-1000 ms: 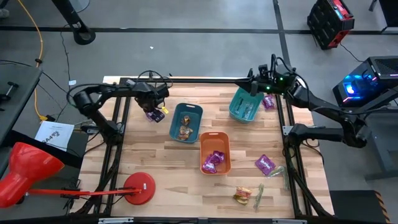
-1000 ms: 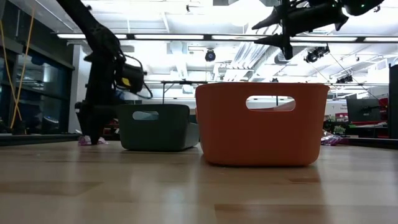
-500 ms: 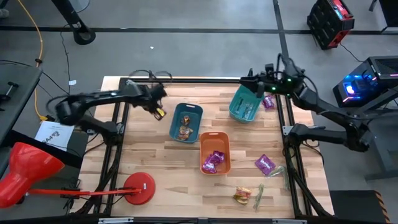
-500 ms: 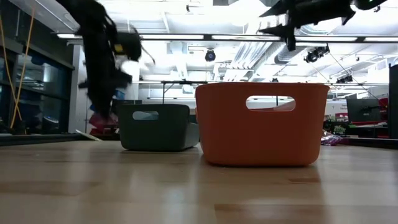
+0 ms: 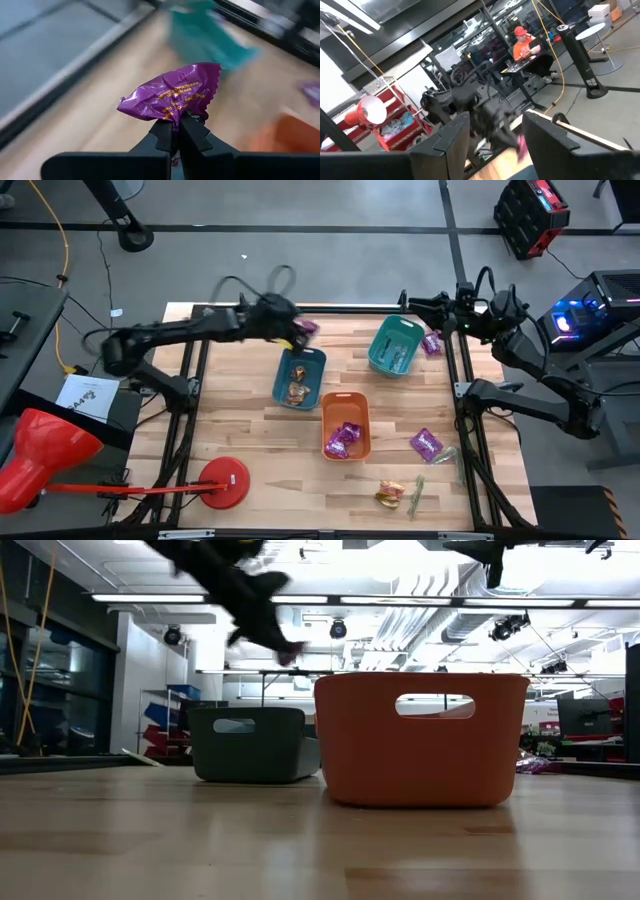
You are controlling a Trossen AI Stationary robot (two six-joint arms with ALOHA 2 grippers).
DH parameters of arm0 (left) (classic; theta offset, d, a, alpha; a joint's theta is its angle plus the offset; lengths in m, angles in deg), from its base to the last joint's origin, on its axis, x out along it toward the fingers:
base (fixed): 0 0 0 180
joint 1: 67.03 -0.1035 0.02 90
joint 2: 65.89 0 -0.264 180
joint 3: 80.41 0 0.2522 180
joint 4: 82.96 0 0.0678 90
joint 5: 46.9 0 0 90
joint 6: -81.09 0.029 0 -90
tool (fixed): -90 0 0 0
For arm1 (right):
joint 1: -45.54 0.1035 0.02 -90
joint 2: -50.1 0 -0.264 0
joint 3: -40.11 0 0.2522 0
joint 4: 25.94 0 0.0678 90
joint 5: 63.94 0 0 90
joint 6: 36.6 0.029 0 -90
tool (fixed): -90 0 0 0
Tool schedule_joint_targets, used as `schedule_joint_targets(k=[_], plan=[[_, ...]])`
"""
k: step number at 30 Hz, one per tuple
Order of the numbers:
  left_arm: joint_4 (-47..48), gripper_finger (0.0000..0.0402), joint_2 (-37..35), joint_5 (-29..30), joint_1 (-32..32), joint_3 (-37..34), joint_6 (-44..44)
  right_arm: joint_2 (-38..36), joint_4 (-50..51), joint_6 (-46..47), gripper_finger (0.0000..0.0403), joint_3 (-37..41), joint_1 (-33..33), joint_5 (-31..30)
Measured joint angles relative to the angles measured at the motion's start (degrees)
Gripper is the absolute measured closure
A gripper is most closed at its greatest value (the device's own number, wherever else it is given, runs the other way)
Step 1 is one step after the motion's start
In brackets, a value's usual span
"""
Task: Sort candy
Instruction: Put the violet candy into the orange bin, then put the green gummy into the green bin
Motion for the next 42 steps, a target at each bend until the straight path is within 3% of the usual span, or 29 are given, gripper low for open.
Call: schedule_joint_targets(k=[5,13,20,32,35,39,42], plan=[[-5.24,0.0399,10.57,-17.22,6.80,9.16,6.81,0.46,0.20,-0.52,0.0226,0.00,0.00,-0.05],[-6.23,0.0386,22.42,-25.04,16.28,16.55,16.50,0.85,1.66,-1.57,0.0226,0.00,0.02,-0.07],[-5.71,0.0364,25.70,-25.20,19.36,17.36,9.67,0.79,3.48,-4.07,0.0226,0.00,-0.02,0.43],[0.24,0.0216,23.10,-24.55,19.23,17.41,7.39,0.76,4.05,-6.99,0.0226,0.00,-0.02,1.36],[9.56,0.0197,20.55,-18.54,18.21,18.29,8.95,0.74,3.96,-6.99,0.0226,0.00,-0.02,1.44],[25.39,0.0194,14.47,2.99,13.28,18.05,7.54,0.72,3.91,-7.41,0.0226,0.00,-0.02,1.45],[27.21,0.0195,7.91,13.05,7.07,11.91,1.38,0.76,3.89,-7.93,0.0226,0.00,-0.04,1.44]])
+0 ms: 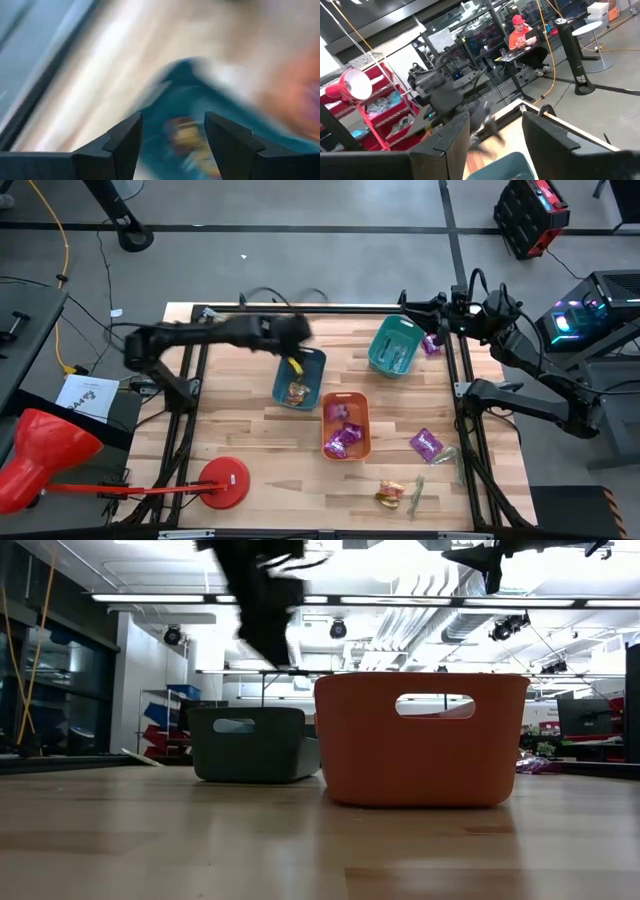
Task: Sort candy
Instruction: Put the green gummy into the green bin
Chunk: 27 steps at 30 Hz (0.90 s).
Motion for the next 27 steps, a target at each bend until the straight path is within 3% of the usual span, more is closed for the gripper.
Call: schedule_joint_targets(k=[3,6,10,17,27], plan=[[0.21,0.0196,-7.20,7.40,-7.71,-9.62,-11.51,-0.03,-0.02,0.20,0.0226,0.00,0.02,0.00],[-0.30,0.0197,-13.38,12.78,-16.11,-19.57,-28.73,-0.04,-0.02,0.28,0.0226,0.00,0.02,0.00],[-4.86,0.0197,-18.62,14.91,-25.26,-29.51,-50.10,0.00,-0.11,0.32,0.0226,0.00,0.02,-0.57],[-15.14,0.0197,-16.64,15.99,-35.18,-37.50,-63.96,0.04,-2.38,1.89,0.0226,0.00,0.02,-1.05],[-26.60,0.0197,-8.37,16.65,-41.20,-38.08,-77.77,0.07,-2.43,-0.16,0.0226,0.00,0.02,-1.26]])
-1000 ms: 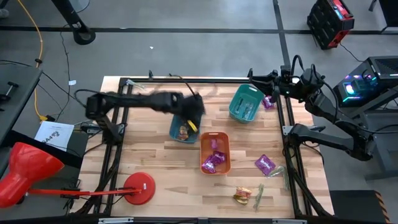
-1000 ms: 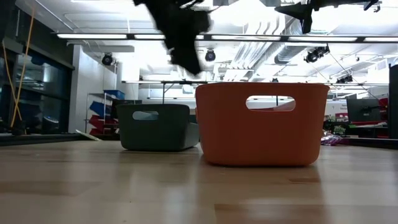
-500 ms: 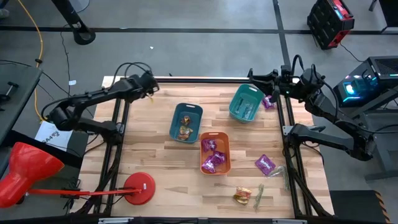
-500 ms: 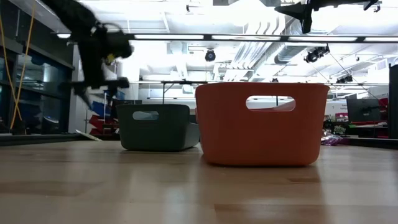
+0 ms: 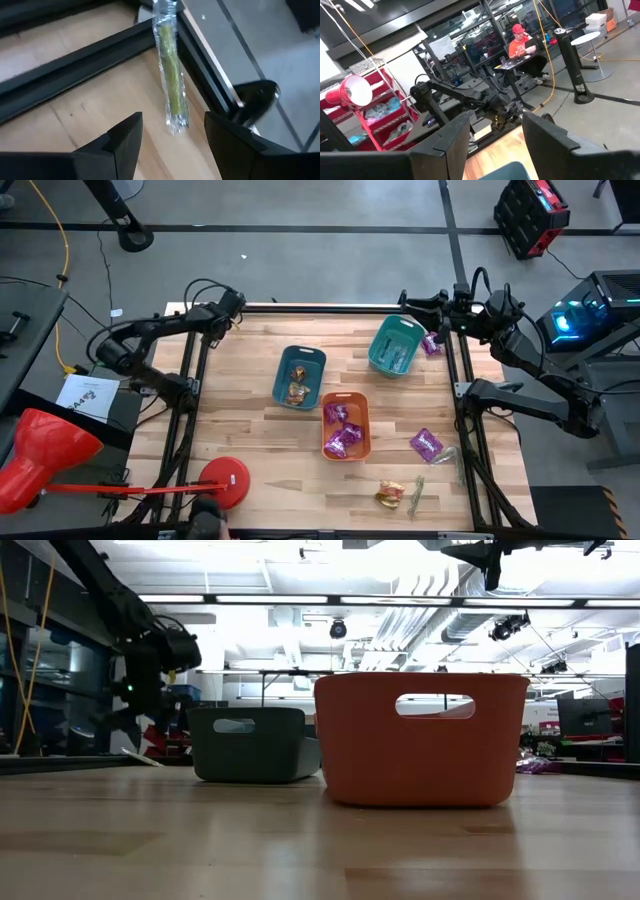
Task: Sort candy
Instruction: Put the green gummy into the green bin
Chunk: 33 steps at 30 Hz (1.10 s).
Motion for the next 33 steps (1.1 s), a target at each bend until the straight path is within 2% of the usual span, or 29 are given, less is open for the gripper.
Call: schedule_joint_targets(k=[4,10,15,20,24,27,33], plan=[[1.31,0.0197,2.75,3.72,0.21,2.33,-8.09,0.02,0.00,-1.67,0.0226,0.00,0.00,-0.32],[2.70,0.0197,6.64,6.14,1.00,4.59,-18.56,0.02,0.11,-4.04,0.0226,0.00,0.00,-2.00],[10.08,0.0197,12.47,10.34,2.21,9.24,-26.76,0.02,0.26,-5.53,0.0226,0.00,0.00,-4.11],[18.53,0.0197,19.08,18.04,3.60,14.54,-36.31,0.02,0.59,-4.90,0.0226,0.00,0.00,-4.46],[21.58,0.0197,22.27,19.82,3.22,18.79,-34.92,0.02,2.84,-4.92,0.0226,0.00,0.00,-4.46],[19.93,0.0197,23.04,20.60,2.91,19.53,-31.94,0.02,5.28,-5.63,0.0226,0.00,0.00,-4.46],[19.91,0.0197,21.67,17.76,4.85,19.60,-23.51,0.02,7.13,-8.52,0.0226,0.00,0.00,-4.83]])
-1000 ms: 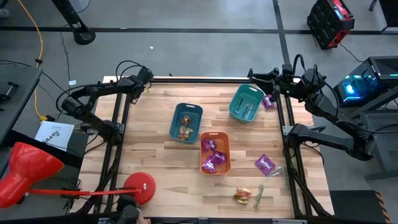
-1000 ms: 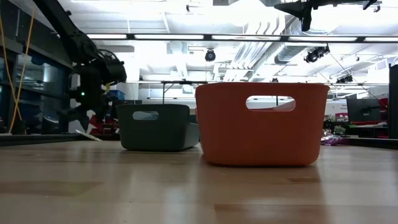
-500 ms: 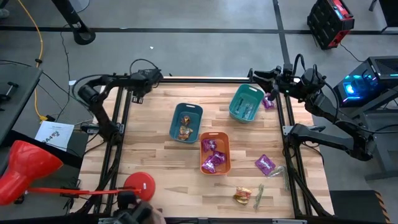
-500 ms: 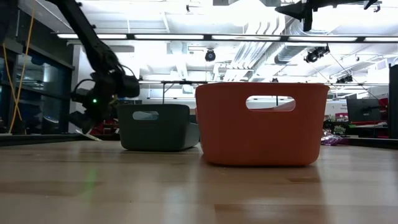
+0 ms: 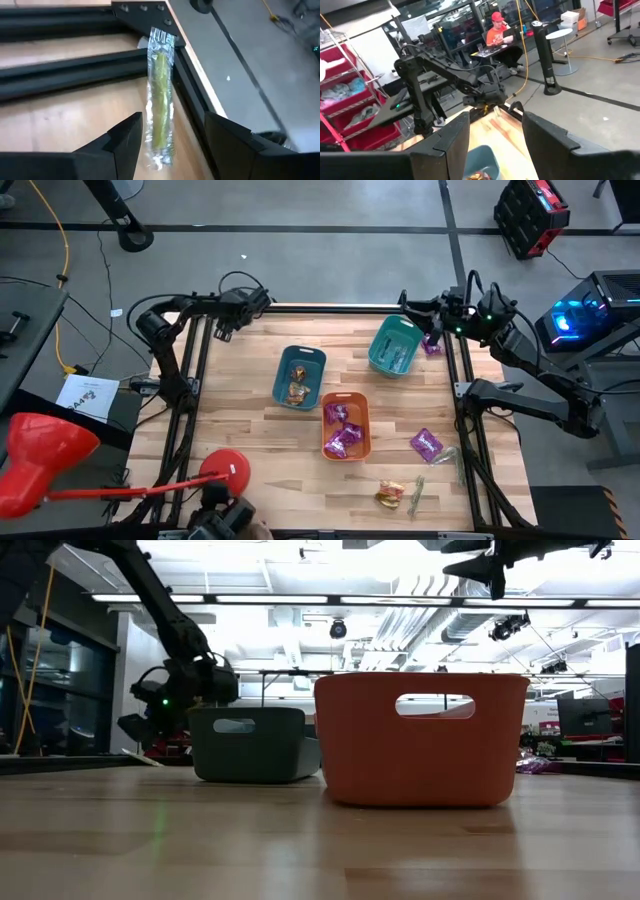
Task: Sort candy
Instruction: Put the green gummy into the green bin
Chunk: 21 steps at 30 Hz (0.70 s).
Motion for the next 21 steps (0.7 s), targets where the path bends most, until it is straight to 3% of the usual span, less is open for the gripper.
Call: schedule_joint_targets(k=[7,12,17,21], plan=[[-0.58,0.0197,-2.53,-1.83,5.80,-0.04,2.40,0.00,-0.02,-0.44,0.0226,0.00,-0.02,-1.25],[-5.01,0.0197,-3.42,1.56,9.16,0.71,5.07,0.00,-0.02,-0.05,0.0226,0.00,-0.02,-1.25],[-9.85,0.0197,-2.02,-0.30,4.52,5.78,22.75,0.00,-0.03,0.32,0.0226,0.00,-0.02,-1.29],[-4.02,0.0197,-1.20,-1.62,0.21,11.11,34.32,-0.02,-0.04,2.15,0.0226,0.00,-0.01,-1.38]])
